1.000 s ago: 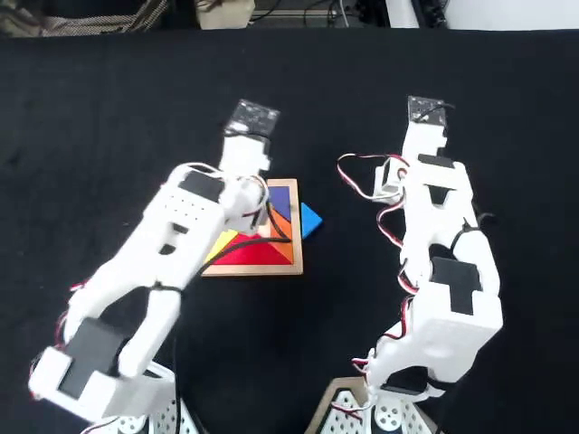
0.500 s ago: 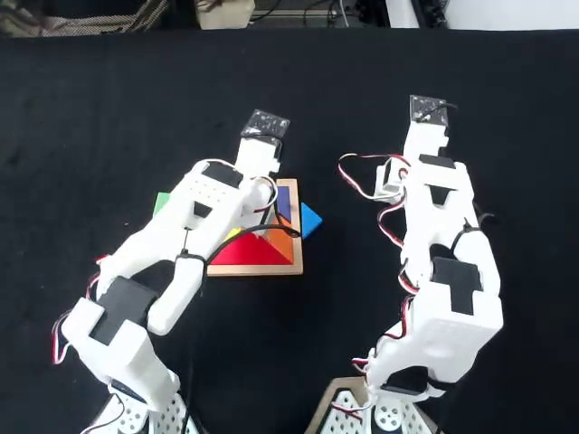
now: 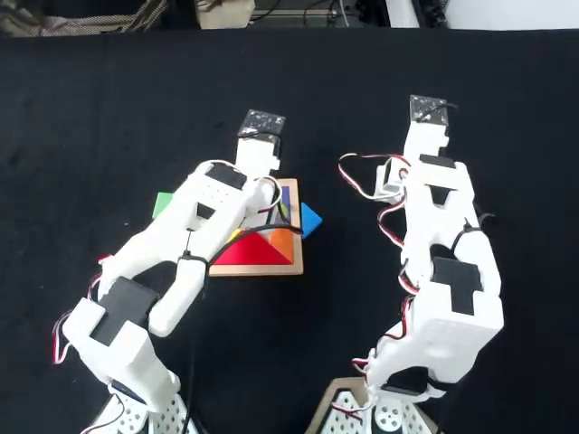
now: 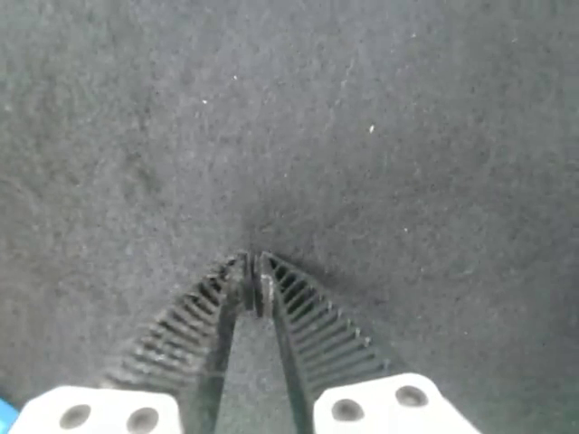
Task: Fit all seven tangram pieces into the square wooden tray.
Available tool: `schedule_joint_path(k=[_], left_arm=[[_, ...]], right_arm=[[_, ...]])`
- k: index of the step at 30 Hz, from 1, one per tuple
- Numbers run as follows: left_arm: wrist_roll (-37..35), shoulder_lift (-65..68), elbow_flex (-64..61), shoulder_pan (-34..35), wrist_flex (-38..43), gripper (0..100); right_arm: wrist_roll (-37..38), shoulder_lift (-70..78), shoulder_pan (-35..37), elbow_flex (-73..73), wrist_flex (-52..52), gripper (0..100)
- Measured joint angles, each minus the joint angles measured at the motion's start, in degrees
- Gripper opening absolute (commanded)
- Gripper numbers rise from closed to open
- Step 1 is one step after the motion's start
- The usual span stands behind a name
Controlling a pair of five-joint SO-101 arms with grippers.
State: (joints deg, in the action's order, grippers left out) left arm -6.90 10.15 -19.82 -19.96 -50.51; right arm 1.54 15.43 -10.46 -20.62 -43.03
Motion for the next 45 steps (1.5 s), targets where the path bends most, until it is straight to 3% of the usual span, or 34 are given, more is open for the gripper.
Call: schedule_joint_path(k=[25,33,45], left_arm=[[-3.6,0.7,3.2,-3.6,-6.8,23],[-3.6,0.7,3.2,1.0,0.4,23],[-3.6,0.6,3.3,8.3,0.2,18]], right_arm=[[0.0,0.0,0.0,0.0,0.0,1.1],[0.0,0.0,0.0,0.0,0.0,1.1],[0.0,0.0,0.0,0.0,0.0,1.1]])
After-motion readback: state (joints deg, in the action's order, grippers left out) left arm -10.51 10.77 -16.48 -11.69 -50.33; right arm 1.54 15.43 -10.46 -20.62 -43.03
